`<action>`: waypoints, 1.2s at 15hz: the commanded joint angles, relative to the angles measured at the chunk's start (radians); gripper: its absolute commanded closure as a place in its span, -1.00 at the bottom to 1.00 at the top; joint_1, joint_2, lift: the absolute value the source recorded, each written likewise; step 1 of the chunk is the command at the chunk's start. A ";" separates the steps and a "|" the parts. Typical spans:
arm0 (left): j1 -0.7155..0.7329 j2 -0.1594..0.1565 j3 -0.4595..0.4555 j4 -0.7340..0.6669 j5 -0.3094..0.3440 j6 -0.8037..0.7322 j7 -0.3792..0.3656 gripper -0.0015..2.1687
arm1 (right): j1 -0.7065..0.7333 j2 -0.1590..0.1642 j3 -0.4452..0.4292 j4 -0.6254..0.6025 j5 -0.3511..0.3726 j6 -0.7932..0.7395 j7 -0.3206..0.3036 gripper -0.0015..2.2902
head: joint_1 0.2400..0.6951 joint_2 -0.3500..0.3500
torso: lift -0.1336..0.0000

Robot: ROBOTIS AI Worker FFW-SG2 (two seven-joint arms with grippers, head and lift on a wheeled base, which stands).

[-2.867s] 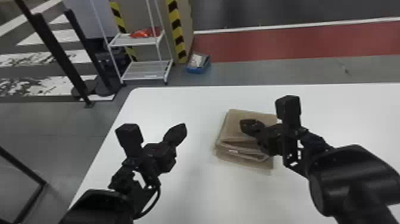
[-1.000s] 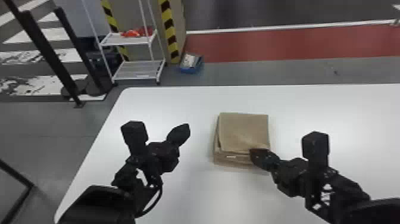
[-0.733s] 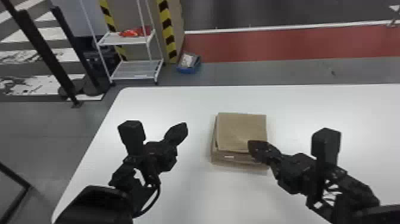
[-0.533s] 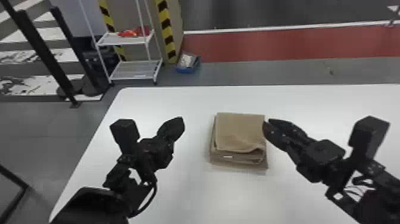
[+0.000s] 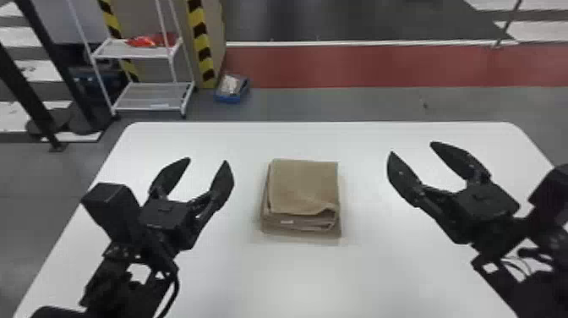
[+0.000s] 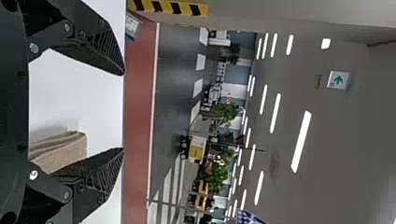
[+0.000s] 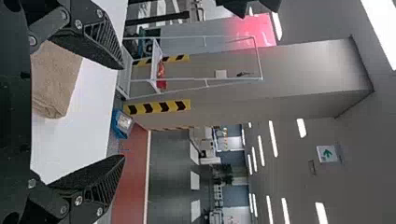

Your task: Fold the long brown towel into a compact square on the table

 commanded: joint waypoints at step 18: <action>0.305 0.007 -0.098 -0.118 -0.213 -0.299 0.238 -0.97 | 0.374 0.042 -0.052 -0.032 -0.047 -0.306 -0.082 -0.93 | 1.00 -0.19 | -0.72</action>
